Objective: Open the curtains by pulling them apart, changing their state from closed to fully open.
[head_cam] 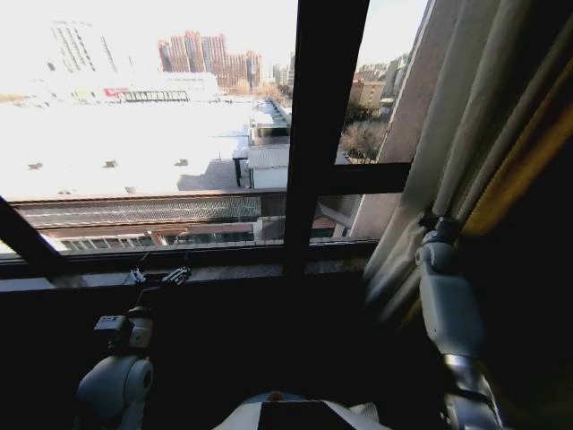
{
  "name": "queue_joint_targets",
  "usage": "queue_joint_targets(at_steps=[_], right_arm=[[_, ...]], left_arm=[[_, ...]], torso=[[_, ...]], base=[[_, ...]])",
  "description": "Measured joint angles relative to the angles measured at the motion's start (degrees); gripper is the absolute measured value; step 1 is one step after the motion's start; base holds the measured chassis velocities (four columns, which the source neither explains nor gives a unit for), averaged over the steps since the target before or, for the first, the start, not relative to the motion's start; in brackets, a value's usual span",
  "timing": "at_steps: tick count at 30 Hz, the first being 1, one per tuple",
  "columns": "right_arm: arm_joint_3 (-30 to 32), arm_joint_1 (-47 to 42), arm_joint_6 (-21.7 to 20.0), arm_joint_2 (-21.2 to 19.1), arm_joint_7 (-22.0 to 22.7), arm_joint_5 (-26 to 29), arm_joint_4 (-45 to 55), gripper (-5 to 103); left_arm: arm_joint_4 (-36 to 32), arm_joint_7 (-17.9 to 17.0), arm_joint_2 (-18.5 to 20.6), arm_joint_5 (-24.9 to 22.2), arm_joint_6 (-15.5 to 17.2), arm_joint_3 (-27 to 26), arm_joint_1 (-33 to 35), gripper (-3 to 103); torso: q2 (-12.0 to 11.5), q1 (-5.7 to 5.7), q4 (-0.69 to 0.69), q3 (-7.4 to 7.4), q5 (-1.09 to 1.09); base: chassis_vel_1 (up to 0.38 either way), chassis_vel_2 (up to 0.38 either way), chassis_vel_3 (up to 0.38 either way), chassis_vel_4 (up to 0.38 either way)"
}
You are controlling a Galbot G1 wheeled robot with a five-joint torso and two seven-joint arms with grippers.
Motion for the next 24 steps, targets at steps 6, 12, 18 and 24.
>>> queue_joint_targets(at_steps=[6,12,18,24], right_arm=[[-3.1,-6.1,-2.2,2.7,-0.3,4.1,11.3,62],[-6.3,-14.0,-4.7,2.1,2.0,7.4,23.2,83],[-8.6,-21.0,-4.8,-0.6,3.8,7.7,28.9,99],[-9.5,-23.9,-2.9,-0.6,4.0,4.1,31.3,100]], left_arm=[[0.0,-0.2,0.4,-0.4,0.4,-0.6,-0.2,100],[0.4,-0.9,1.6,-1.3,0.5,-0.6,-0.3,100],[1.7,-2.6,4.4,-4.0,-0.9,-1.0,-0.1,100],[2.7,-4.2,4.9,-4.3,-1.0,-0.2,-1.6,100]], torso=[[0.0,0.0,0.0,0.0,-0.01],[0.0,0.0,-0.02,-0.01,-0.02],[0.0,0.0,-0.02,-0.01,-0.03],[0.0,0.0,-0.01,-0.01,-0.02]], base=[[0.0,0.0,0.0,0.0],[0.0,0.0,0.0,0.0],[0.0,0.0,0.0,0.0],[0.0,0.0,0.0,0.0]])
